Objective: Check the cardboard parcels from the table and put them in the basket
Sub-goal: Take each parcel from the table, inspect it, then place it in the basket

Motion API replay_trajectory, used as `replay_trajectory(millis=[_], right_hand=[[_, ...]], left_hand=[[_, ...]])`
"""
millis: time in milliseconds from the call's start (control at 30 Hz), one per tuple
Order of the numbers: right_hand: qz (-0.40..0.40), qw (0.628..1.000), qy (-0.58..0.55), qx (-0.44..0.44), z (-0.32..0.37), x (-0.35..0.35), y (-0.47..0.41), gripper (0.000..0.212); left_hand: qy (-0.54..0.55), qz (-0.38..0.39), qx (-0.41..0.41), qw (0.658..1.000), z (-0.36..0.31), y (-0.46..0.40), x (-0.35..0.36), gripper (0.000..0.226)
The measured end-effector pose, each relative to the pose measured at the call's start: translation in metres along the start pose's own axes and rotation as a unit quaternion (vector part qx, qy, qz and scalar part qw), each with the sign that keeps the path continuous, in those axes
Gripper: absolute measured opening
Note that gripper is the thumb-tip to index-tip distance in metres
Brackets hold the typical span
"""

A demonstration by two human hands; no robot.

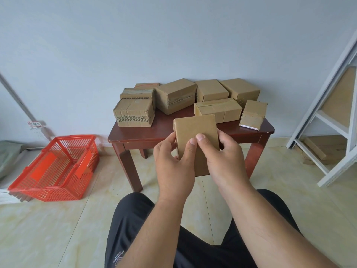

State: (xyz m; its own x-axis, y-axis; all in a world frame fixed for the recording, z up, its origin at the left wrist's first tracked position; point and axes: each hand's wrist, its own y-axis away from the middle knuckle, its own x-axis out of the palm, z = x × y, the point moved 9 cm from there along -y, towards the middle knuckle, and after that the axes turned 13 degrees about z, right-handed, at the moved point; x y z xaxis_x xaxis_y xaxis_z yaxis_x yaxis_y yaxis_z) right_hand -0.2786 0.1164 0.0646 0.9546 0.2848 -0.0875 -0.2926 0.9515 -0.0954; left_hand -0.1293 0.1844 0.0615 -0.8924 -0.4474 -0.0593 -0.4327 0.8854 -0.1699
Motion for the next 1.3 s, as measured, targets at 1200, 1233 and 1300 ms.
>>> replay_trajectory(millis=[1200,1233,1300], right_hand=[[0.013,0.999,-0.016,0.033,0.005,0.011,0.012,0.023],[0.012,0.999,-0.019,0.034,0.005,0.011,0.012,0.023],[0.003,0.999,-0.021,0.034,0.006,0.008,0.01,0.023]], left_hand=[[0.092,-0.012,-0.045,0.995,-0.006,-0.006,-0.006,0.042],[0.096,-0.007,-0.044,0.994,-0.006,-0.006,-0.005,0.042],[0.1,0.01,-0.043,0.994,-0.003,-0.005,-0.003,0.036]])
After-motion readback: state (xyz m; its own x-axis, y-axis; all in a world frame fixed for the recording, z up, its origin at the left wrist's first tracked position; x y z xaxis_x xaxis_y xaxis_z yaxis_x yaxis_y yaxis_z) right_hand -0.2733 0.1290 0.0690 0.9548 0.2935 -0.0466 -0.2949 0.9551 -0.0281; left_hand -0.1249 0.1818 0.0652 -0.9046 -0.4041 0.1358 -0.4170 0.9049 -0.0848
